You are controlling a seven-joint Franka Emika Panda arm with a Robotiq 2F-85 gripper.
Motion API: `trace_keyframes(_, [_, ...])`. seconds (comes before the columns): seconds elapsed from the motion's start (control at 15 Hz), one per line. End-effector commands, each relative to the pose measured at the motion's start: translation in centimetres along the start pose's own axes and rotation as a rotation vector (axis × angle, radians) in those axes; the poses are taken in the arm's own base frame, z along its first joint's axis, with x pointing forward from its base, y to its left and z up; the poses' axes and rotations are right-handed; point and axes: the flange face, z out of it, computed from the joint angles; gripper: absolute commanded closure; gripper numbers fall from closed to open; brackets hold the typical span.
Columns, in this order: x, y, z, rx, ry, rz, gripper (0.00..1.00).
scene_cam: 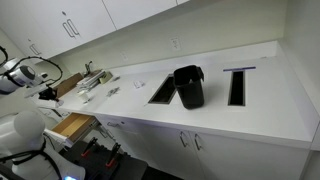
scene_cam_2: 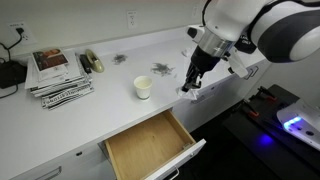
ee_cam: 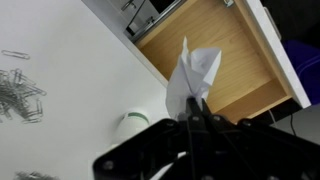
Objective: Remove the cup from the drawer and put the white object inside.
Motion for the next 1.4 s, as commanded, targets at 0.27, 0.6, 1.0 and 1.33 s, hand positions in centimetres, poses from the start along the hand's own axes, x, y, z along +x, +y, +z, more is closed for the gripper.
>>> trace_keyframes(0.27, [1.5,-2.9,11.1,0.031,0.059,-0.235,1.0])
trace_keyframes(0.6, [3.7,-4.1,16.5,0.079,0.106,-0.271,1.0])
trace_keyframes(1.0, [5.5,-5.6,18.2,0.115,0.102,-0.286,0.5])
trace_keyframes(1.33, [6.6,-6.5,16.6,0.12,0.132,-0.287,0.13])
